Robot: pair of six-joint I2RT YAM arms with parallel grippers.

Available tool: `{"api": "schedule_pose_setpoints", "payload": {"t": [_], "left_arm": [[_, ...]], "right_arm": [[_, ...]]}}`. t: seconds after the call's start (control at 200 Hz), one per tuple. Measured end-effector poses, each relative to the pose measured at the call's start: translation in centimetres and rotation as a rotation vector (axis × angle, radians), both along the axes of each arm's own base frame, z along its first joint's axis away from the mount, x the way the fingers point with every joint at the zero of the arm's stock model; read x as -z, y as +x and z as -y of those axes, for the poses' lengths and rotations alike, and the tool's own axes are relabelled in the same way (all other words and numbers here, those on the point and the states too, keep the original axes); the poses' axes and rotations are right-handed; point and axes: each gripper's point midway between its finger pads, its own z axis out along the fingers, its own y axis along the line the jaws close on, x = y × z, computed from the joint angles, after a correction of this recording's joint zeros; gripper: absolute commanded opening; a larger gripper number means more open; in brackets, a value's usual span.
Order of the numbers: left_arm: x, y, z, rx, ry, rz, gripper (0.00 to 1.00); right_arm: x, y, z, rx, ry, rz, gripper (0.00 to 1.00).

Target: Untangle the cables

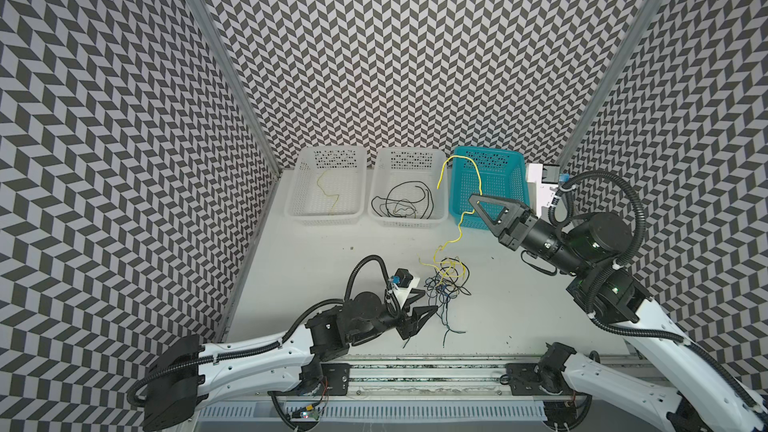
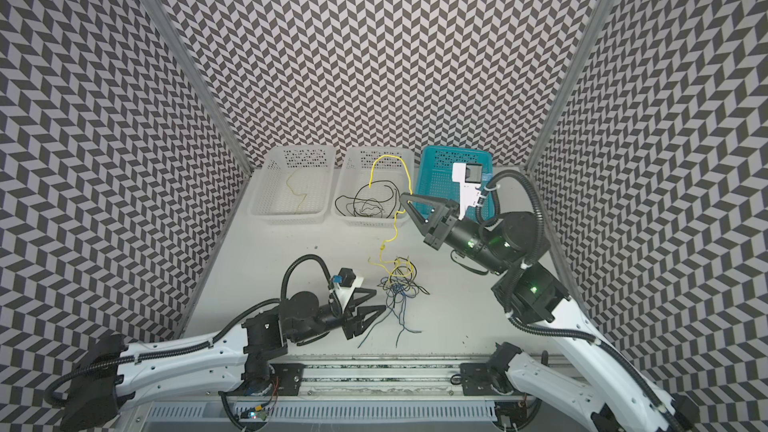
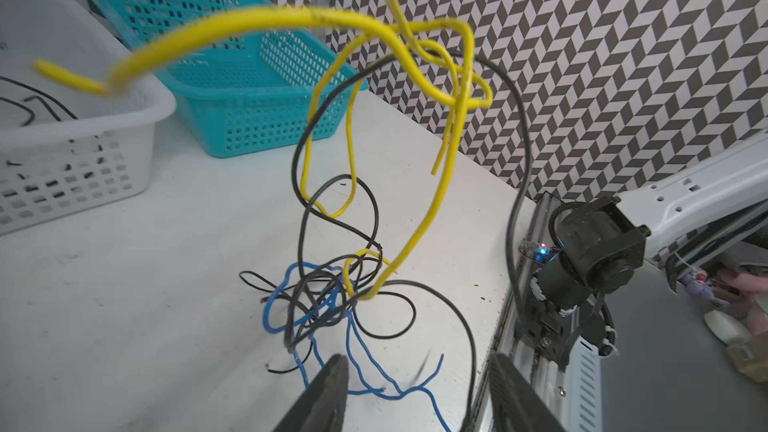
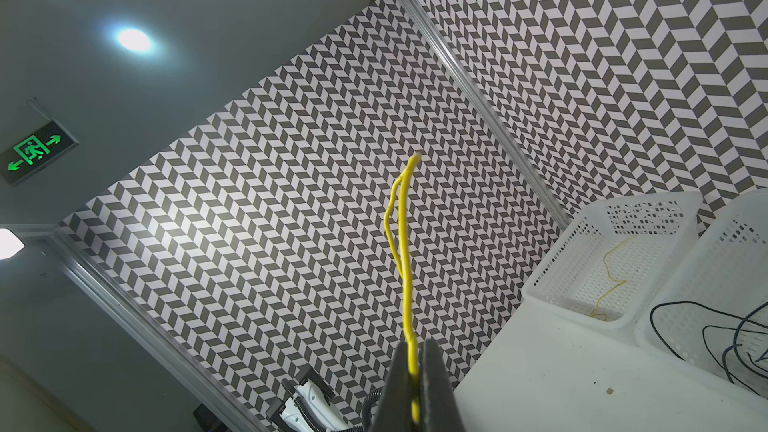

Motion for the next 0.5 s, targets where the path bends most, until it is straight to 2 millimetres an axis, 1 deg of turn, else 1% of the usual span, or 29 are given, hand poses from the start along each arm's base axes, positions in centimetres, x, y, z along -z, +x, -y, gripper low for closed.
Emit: {"api": "schedule_pose_setpoints", "payload": {"t": [0.15,0.32,0.496], "left_arm": [[-0.9,0.3,-0.2,-0.026,-0.011,0.061,0.56],[-2.5,0.4,-0.4,-0.044,-0.041,0.133,0.55],[-2.7,0.8,0.1,-0.050,-0.039,0.156,0.53]], "right_arm": [[0.0,-0.2,-0.1,-0.015,0.000,-0.003,0.00],[0.0,-0.3,-0.2,-0.029,0.007,-0.010,0.00],[0.2,-0.3,-0.7,-0.052,0.005,-0.023,0.00]]}}
